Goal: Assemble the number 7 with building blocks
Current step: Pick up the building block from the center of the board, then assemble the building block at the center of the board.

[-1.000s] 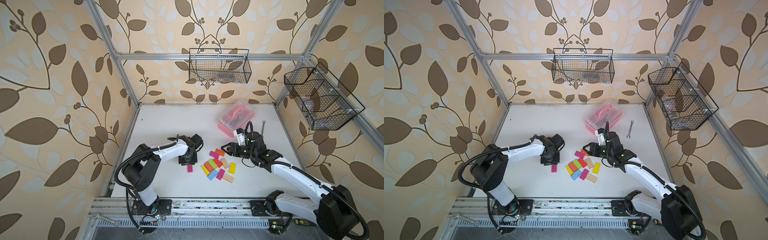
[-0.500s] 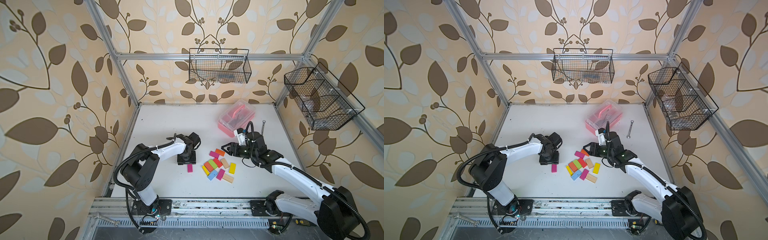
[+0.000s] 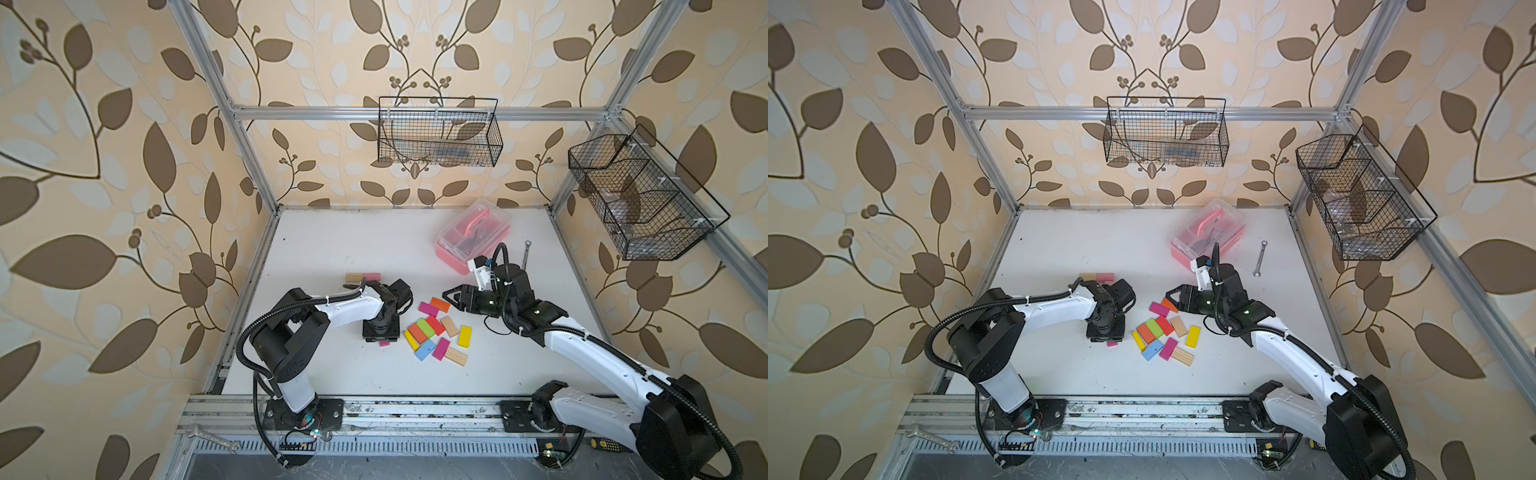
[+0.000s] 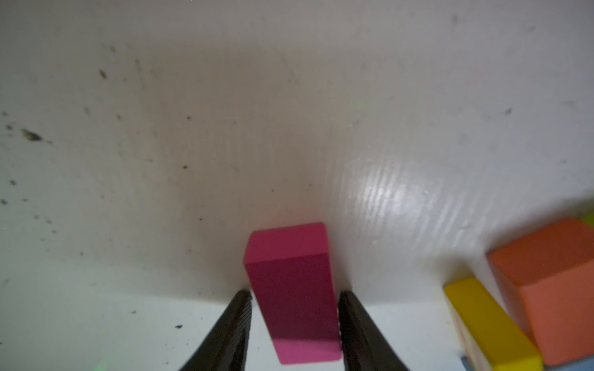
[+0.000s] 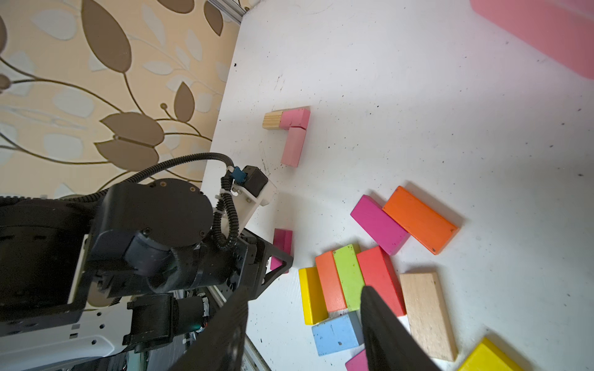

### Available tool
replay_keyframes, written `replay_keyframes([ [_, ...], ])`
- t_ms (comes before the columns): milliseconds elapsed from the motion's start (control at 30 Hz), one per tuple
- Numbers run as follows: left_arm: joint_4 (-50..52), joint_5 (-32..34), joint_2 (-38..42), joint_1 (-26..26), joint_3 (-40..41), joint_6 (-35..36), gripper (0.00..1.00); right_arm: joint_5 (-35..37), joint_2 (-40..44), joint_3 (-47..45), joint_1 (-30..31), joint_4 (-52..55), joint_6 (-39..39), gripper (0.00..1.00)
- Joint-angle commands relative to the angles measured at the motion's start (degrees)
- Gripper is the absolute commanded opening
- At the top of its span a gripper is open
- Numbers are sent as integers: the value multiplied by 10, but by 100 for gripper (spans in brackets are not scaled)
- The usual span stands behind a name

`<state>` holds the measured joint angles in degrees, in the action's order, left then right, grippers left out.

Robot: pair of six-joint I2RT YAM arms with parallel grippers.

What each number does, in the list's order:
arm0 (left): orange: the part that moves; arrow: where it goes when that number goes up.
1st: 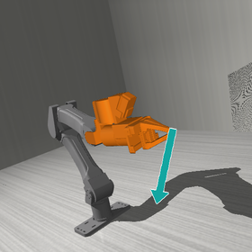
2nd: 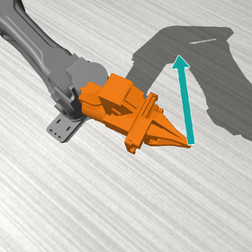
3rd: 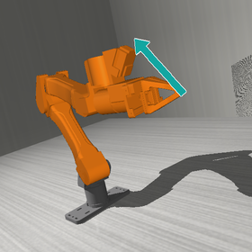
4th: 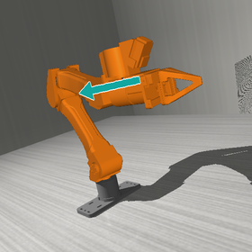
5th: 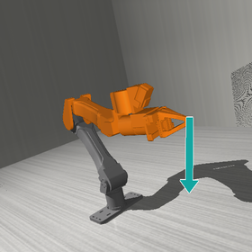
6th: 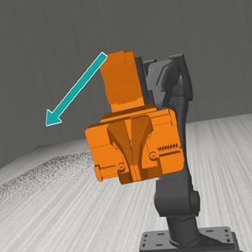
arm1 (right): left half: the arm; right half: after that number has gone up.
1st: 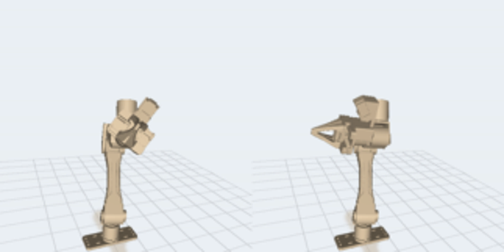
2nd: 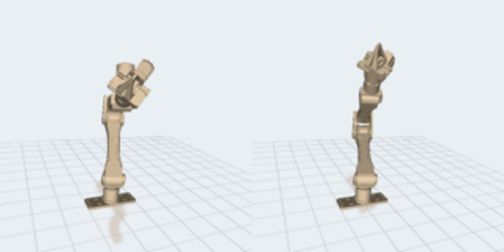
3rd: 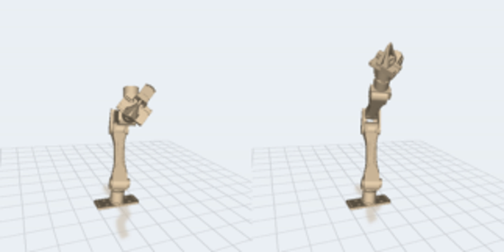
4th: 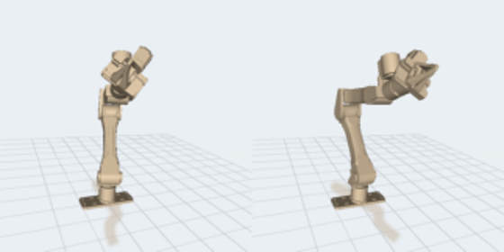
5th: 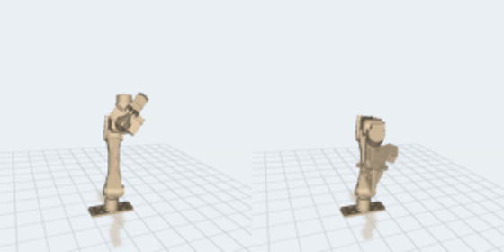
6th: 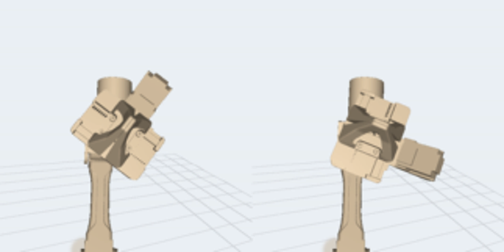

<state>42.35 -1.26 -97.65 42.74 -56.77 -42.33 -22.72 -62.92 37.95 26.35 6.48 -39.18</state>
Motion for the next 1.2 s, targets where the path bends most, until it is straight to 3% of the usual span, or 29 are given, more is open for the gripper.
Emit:
replay_keyframes([
  [0, 12, 14, -8, 1, 5, -14, 42, 4, 11, -12, -2, 6, 0, 57],
  [167, 12, 13, -11, 1, 3, -10, 26, 5, 9, -12, -2, 1, -3, 57],
  [333, 51, 25, -5, -19, -33, 20, 21, 5, 4, -14, -1, -2, -6, 56],
  [633, 78, -9, -14, -117, -88, 104, 21, 11, 2, -12, 0, 1, -7, 56],
  [1167, 70, -30, -101, -158, -142, 170, 20, 18, -34, 6, -2, -3, -10, 56],
])
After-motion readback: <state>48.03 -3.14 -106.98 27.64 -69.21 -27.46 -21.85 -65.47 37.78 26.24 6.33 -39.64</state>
